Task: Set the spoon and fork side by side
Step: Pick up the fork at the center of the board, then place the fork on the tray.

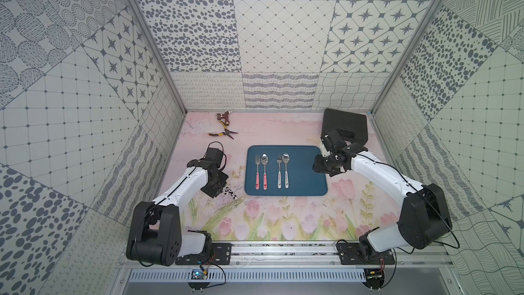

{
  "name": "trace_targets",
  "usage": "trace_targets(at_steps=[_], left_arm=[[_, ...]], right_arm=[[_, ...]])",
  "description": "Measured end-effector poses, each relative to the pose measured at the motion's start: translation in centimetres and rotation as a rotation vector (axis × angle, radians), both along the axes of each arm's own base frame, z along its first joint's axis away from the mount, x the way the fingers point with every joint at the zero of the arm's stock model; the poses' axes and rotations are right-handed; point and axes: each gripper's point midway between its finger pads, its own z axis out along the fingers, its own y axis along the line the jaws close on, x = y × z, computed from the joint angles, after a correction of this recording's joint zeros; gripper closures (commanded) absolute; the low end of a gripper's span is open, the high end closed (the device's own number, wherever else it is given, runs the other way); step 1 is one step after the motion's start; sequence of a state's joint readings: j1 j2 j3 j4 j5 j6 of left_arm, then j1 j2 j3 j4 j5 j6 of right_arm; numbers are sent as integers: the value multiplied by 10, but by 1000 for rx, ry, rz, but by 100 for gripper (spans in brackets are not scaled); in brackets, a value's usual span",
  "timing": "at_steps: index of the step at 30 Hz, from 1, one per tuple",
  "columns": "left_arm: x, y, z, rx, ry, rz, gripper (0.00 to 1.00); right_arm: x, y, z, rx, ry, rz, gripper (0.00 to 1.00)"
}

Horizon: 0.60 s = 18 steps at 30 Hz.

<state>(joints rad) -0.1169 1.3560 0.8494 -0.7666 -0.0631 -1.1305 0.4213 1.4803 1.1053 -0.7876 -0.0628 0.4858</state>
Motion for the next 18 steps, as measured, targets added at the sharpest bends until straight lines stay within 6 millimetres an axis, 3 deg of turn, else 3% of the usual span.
trace_targets(at_steps=[5,11,14,18], left_arm=[[30,-45,36,20,-43,-189,92],[77,-140,85,27,-128,-479,93],[89,-189,92,23,-137,-613,93],[92,-247,81,24,-115,-773,93]], right_arm=[[10,-17,3,-3,-9,-61,56],[23,-60,2,-18,-5,-205,56],[26,-77,2,-17,-6,-259,56],[25,-90,2,-18,-4,-298,56]])
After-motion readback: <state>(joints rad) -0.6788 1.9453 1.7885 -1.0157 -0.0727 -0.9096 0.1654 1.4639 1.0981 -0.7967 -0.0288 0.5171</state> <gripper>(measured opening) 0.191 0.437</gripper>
